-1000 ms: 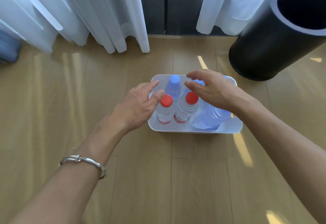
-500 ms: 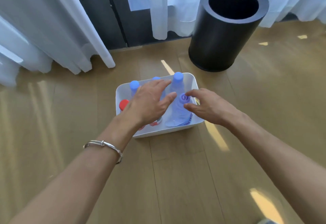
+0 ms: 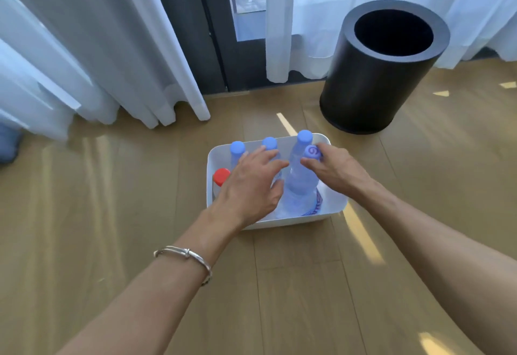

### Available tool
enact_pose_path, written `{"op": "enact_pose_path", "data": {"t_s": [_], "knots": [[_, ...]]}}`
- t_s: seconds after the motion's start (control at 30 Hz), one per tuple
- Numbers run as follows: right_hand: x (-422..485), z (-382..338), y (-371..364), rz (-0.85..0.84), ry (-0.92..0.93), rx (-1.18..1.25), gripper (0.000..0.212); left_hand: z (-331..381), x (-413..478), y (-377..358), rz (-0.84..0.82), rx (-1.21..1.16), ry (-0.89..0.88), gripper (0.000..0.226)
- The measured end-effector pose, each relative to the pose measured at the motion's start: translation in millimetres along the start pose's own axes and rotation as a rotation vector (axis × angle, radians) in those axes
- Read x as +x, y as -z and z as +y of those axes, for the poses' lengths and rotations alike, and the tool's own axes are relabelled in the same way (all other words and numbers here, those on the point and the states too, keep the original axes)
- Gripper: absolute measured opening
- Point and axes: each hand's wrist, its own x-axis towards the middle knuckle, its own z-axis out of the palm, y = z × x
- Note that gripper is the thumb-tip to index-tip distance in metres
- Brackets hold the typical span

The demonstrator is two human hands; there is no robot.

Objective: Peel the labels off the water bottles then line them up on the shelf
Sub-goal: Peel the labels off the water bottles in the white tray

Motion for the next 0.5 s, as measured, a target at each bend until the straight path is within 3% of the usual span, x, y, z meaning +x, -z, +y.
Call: {"op": "enact_pose_path", "data": {"t_s": [0.07, 0.23, 0.33, 0.5], "knots": [[3.7, -6.7, 11.6, 0.018, 0.019, -0.001, 0.028, 2.7, -4.3, -10.5, 0.077, -0.078, -0.037, 0.035], [9.4, -35.1, 42.4, 0.050, 0.122, -0.070, 0.034, 29.5, -5.6, -46.1, -0.259, -0.133, 0.067, 0.047], [6.0, -44.5, 57.3, 0.020, 0.159, -0.127, 0.032, 32.2, 3.9, -60.6, -0.381, -0.162, 0.162, 0.056], [4.7, -41.2, 55.1, -0.070, 0.160, -0.186, 0.030, 42.3, 17.2, -63.9, -0.524, -0.136, 0.169, 0.043]]}}
